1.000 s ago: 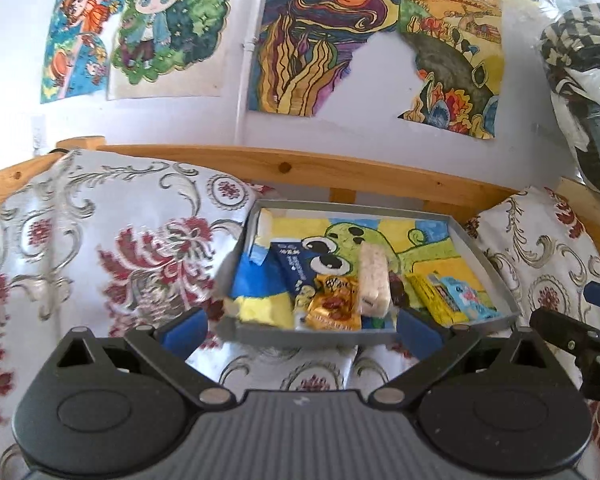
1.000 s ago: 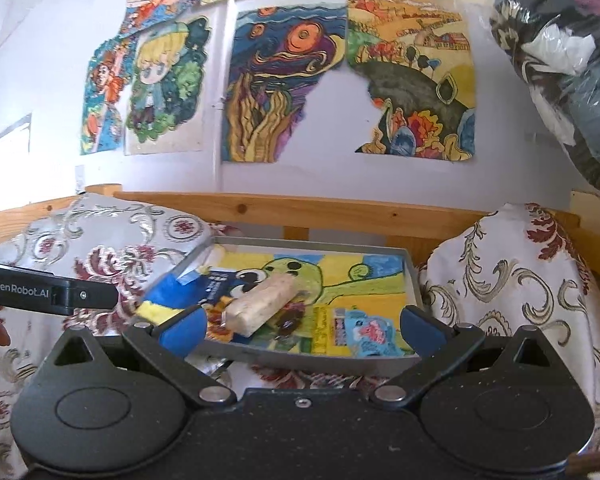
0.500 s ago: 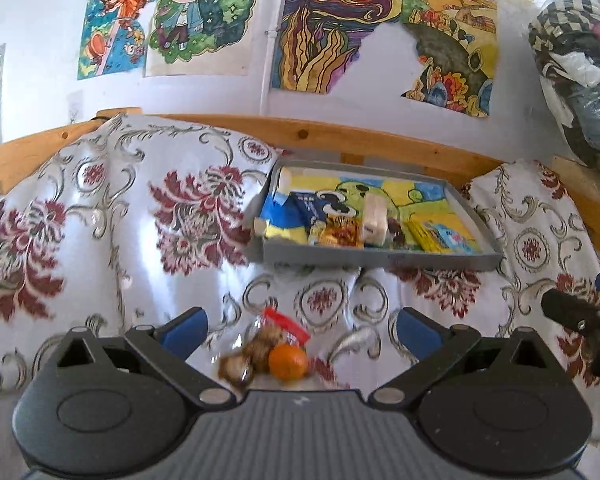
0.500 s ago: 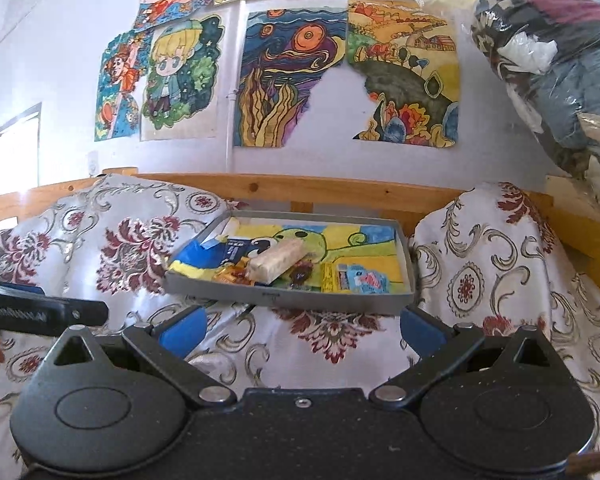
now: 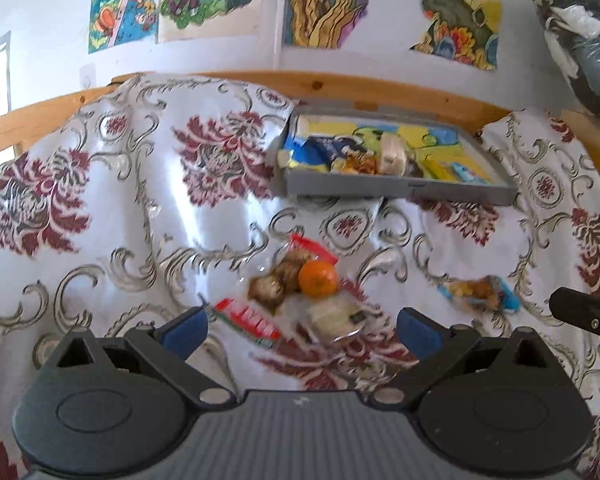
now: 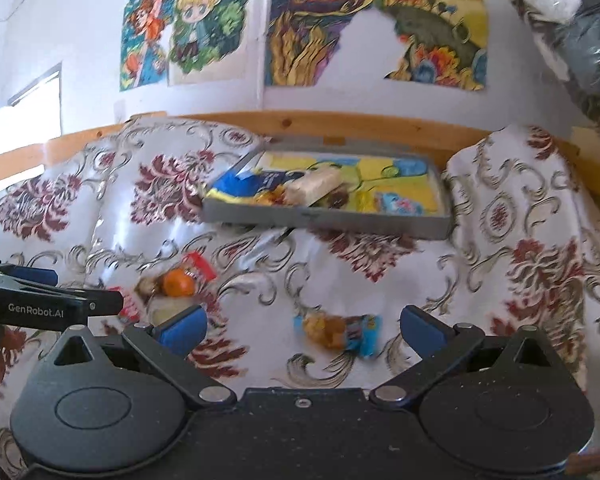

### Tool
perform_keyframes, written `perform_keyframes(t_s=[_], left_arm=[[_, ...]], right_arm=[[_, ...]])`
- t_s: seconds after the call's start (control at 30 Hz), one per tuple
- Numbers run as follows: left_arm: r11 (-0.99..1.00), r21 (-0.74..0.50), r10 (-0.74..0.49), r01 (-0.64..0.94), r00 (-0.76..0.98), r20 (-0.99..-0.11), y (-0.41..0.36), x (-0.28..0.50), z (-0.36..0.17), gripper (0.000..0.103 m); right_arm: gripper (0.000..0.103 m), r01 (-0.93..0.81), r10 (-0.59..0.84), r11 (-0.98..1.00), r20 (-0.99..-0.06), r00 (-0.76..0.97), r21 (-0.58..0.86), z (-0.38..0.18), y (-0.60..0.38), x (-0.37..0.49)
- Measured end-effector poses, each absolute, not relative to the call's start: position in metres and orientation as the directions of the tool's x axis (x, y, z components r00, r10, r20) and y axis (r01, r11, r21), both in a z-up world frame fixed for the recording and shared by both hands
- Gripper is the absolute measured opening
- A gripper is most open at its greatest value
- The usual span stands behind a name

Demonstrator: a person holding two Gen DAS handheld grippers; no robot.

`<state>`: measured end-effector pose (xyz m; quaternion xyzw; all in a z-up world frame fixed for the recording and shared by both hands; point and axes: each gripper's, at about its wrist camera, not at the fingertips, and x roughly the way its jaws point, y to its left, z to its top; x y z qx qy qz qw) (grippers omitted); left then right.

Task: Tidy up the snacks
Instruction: 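Open both grippers and move them back over the remaining snacks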

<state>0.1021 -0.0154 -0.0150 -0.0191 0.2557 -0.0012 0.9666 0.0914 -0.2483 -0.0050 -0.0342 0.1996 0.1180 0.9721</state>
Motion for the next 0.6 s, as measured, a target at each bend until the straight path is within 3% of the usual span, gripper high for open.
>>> perform_keyframes(t_s=[0.6], left_arm=[[0.999, 0.009, 0.049, -0.053, 0.826, -0.562, 0.008, 0.103, -0.028, 0.102]], right_arm=[[0.102, -0.348, 0.291, 0.937, -0.462, 0.838, -0.040, -0.027, -0.215, 0.103]])
